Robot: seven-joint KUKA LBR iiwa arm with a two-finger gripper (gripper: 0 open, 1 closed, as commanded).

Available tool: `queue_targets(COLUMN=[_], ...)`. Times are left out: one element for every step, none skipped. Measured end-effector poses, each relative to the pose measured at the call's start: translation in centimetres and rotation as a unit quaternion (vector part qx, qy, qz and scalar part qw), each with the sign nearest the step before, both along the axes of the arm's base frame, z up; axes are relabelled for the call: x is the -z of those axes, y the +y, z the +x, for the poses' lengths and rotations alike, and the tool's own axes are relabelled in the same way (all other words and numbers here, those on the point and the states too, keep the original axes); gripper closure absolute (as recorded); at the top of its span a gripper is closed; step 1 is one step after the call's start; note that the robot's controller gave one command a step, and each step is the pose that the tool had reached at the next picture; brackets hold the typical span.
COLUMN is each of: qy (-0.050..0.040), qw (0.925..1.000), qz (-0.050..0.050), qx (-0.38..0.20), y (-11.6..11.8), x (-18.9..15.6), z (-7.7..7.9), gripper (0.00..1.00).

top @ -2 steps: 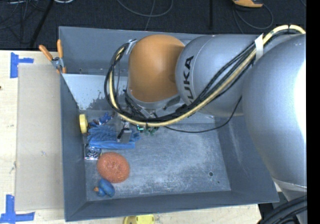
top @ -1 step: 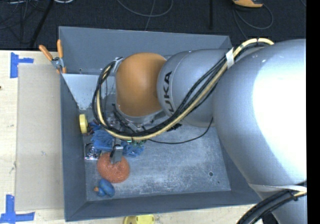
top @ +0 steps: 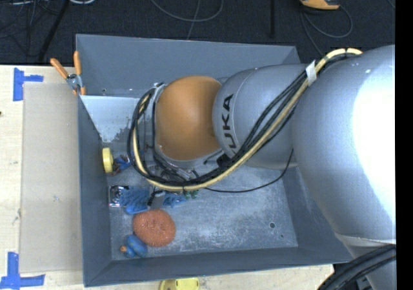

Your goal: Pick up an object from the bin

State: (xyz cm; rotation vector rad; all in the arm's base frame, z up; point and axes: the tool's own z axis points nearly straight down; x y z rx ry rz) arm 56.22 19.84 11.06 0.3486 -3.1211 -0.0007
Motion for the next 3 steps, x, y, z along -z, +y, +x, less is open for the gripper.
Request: queue_targets(qy=[0.0, 0.0026, -0.0018], qw=[1.0, 1.0, 0.9996], qz=[0.0, -0.001, 0.0], qx=[0.001, 0.007, -0.029], y=[0.0, 0.3, -0.3], x=[0.0, -4.9, -19.8], z=[0.0, -0.4, -0.4], gripper=[1.0, 1.0, 1.0])
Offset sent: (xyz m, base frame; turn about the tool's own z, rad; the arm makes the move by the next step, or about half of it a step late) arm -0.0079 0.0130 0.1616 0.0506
